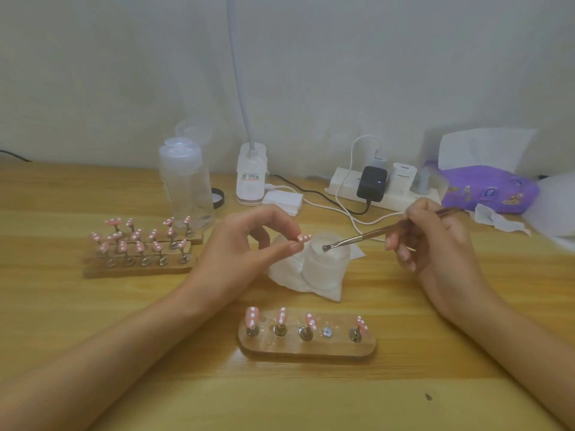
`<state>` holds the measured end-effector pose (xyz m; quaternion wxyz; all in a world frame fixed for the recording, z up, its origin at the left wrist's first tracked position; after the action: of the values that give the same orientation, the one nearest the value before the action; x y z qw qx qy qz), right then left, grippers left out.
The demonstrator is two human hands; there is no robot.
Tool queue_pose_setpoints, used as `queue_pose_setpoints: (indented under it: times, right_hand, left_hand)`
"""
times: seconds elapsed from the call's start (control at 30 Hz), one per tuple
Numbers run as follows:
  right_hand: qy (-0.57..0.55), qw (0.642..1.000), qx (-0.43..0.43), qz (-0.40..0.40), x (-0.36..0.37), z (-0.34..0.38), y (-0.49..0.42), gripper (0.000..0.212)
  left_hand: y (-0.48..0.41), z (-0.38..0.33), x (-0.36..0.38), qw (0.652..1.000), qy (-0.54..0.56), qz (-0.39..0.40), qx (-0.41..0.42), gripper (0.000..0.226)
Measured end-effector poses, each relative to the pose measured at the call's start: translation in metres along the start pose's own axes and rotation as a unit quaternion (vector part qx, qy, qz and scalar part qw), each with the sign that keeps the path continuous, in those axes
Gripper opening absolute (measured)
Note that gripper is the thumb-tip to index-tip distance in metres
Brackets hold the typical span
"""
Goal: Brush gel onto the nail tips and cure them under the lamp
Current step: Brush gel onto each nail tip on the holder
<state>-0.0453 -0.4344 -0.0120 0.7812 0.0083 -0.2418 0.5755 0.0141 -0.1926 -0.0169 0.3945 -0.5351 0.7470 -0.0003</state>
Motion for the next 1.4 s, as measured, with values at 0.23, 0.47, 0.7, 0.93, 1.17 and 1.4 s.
queue_pose_setpoints:
  times: [0.23,0.47,0.7,0.93,1.17,1.4]
  right_hand:
    - [-0.049,0.997,0.042,-0.037,-0.0026,-0.0042,0.001,0.03]
    - [-0.029,0.998,0.045,-0.02,-0.0048,-0.0061,-0.0007,0.027]
    - [-0.035,0.999,0.04,0.003,-0.0038,-0.0045,-0.0002,0.021]
    - [-0.022,0.999,0.023,0.039,-0.0002,-0.0022,0.0017,0.021]
    - [-0.008,0.999,0.02,0.048,-0.0003,-0.0029,0.002,0.022]
    - [0.005,0.998,0.016,0.06,0.0013,-0.0024,0.0032,0.024]
  left_hand:
    - [0.0024,-0.0052,0.0058,1.0,-0.012,-0.008,0.019,0.013]
    - [0.0037,-0.0005,0.0084,1.0,-0.025,-0.012,-0.002,0.008]
    - [0.0032,0.001,0.0082,1.0,-0.027,-0.007,0.0,0.008]
    - [0.0031,0.0018,0.0085,1.0,-0.025,-0.005,0.01,0.005]
    - [0.0023,0.0036,0.0079,1.0,-0.018,0.002,0.019,0.015]
    - [0.0016,0.0035,0.0084,1.0,-0.019,0.01,0.017,0.017]
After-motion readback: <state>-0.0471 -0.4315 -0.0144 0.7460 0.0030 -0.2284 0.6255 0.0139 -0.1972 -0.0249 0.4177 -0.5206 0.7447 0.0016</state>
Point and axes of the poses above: each hand's wrist, its own y-axis away from the middle knuckle, its own x-axis out of the palm, z = x × y, the point moved 1 cm from there along -y, towards the middle knuckle, and after that the axes turned 15 degrees about -y, right-handed, at the moved point
